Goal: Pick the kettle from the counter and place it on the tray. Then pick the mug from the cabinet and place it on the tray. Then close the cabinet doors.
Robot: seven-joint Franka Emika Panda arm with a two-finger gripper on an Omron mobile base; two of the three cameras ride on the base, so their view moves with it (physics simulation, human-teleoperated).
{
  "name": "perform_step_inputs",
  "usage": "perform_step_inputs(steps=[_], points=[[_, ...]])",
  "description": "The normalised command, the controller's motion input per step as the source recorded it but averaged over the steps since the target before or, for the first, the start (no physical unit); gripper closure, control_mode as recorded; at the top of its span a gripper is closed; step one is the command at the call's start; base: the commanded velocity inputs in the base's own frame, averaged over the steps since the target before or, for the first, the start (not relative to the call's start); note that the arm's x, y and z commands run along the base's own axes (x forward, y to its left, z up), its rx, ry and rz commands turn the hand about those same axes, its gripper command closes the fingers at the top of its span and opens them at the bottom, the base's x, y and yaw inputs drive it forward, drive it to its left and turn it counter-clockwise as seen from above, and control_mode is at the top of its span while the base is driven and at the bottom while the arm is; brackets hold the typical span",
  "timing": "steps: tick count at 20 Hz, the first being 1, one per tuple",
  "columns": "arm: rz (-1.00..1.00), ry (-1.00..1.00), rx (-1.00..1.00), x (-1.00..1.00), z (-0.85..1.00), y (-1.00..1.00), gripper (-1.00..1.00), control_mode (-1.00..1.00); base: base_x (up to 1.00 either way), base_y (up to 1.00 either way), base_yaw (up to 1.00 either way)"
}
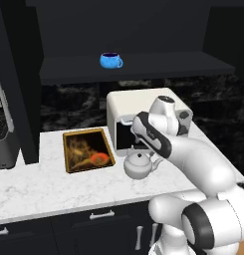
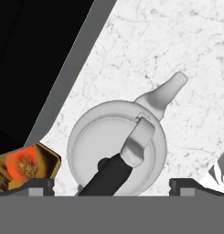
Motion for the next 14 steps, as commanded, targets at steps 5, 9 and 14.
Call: perform_step_inputs(steps=[5,9,14], points=[[0.00,-0.01,0.00,0.17,-0.05,0.05,-1.00,-1.00,0.00,0.00,0.00],[0.00,0.00,0.00,0.17,-0.08,0.02,-1.00,-1.00,0.00,0.00,0.00],[0.00,0.00,0.00,0.11,-0.16,0.02,-1.00,-1.00,0.00,0.00,0.00]])
